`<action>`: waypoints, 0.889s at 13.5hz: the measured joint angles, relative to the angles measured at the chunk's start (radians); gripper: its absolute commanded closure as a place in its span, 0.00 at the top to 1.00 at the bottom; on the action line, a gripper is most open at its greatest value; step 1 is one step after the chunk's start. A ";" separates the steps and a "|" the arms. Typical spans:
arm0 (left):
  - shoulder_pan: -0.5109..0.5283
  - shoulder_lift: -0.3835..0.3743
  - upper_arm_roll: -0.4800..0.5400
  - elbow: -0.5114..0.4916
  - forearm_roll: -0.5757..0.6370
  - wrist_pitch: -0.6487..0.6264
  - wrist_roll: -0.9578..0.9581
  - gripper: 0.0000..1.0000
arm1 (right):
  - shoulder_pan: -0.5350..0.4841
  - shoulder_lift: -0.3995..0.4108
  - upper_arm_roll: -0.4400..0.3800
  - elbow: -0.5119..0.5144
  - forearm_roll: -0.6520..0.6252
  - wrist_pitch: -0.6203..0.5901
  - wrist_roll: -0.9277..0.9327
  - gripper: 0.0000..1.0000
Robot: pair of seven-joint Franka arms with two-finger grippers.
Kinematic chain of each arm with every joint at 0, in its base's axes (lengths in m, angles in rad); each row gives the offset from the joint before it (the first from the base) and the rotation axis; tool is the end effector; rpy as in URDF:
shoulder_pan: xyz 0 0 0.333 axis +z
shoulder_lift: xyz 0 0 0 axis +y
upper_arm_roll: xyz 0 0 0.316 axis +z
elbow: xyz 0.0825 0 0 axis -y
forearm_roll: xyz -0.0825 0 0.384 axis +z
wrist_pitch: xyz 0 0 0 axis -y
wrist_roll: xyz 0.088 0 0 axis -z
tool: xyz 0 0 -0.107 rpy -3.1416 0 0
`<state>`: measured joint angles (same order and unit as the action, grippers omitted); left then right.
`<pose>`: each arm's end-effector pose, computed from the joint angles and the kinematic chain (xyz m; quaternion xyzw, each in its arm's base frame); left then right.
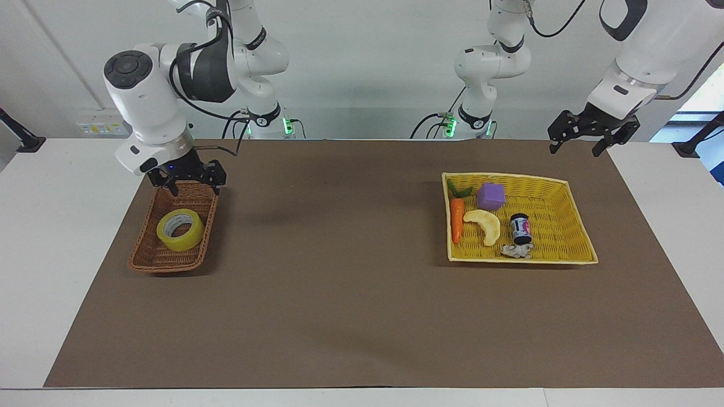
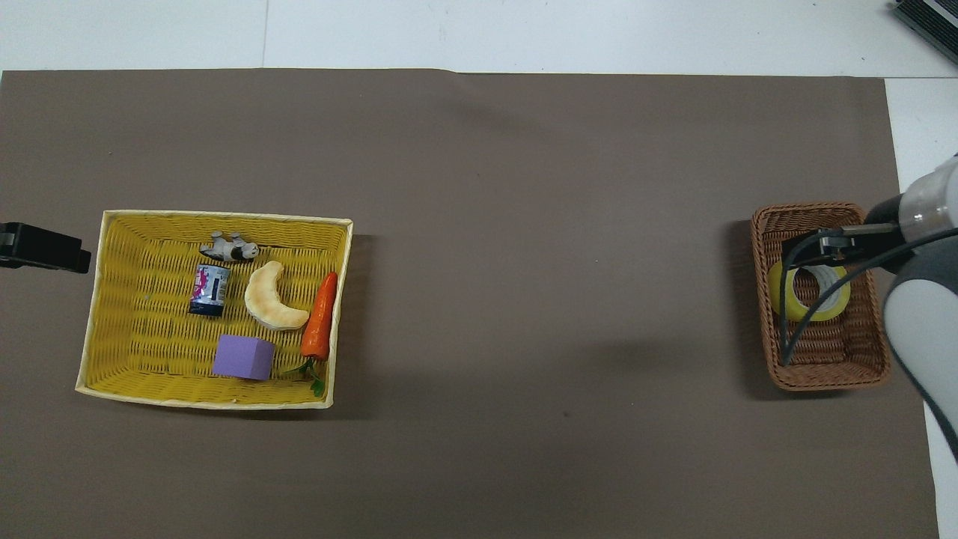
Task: Move tape to another basket
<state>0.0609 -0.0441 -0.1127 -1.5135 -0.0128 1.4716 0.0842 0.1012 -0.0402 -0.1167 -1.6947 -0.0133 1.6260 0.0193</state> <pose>0.5296 -0.0305 0.6663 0.9976 -0.0685 0.0010 0.0039 0.5442 -0.0110 0.5926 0.9997 -0.0169 -0.0144 0.0043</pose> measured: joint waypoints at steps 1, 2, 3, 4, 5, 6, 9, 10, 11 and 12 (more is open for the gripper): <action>0.000 0.000 0.000 0.000 0.000 0.000 0.000 1.00 | -0.008 -0.009 -0.004 0.051 0.009 -0.061 0.000 1.00; 0.000 0.001 0.000 -0.001 0.000 0.000 0.000 1.00 | -0.013 -0.014 -0.008 0.101 0.016 -0.110 0.000 1.00; 0.000 0.002 0.000 -0.001 0.000 0.000 0.000 1.00 | -0.016 -0.016 -0.008 0.144 0.020 -0.152 0.000 1.00; 0.000 0.002 0.000 -0.001 0.000 0.000 0.000 1.00 | -0.016 -0.016 -0.008 0.185 0.020 -0.193 0.000 1.00; 0.000 0.002 0.000 -0.001 0.000 0.000 0.000 1.00 | -0.016 -0.016 -0.008 0.215 0.021 -0.219 0.000 1.00; 0.000 0.002 0.000 -0.001 0.000 0.000 0.000 1.00 | -0.016 -0.016 -0.008 0.227 0.023 -0.222 0.000 1.00; 0.000 0.002 0.000 -0.001 0.000 0.000 0.000 1.00 | -0.015 -0.014 -0.003 0.219 0.023 -0.217 -0.002 1.00; 0.000 0.002 0.000 -0.001 0.000 0.000 0.000 1.00 | -0.016 -0.014 -0.004 0.216 0.021 -0.217 -0.011 1.00; 0.000 0.002 0.000 -0.001 0.000 0.000 0.000 1.00 | -0.016 -0.014 -0.005 0.213 0.016 -0.217 -0.027 1.00; 0.000 0.002 0.000 -0.001 0.000 0.000 0.000 1.00 | -0.017 -0.014 -0.006 0.210 0.006 -0.216 -0.047 1.00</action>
<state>0.0609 -0.0418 -0.1126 -1.5144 -0.0128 1.4715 0.0842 0.0841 -0.0539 -0.1232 -1.4849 -0.0069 1.4102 -0.0281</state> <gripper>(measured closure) 0.000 0.000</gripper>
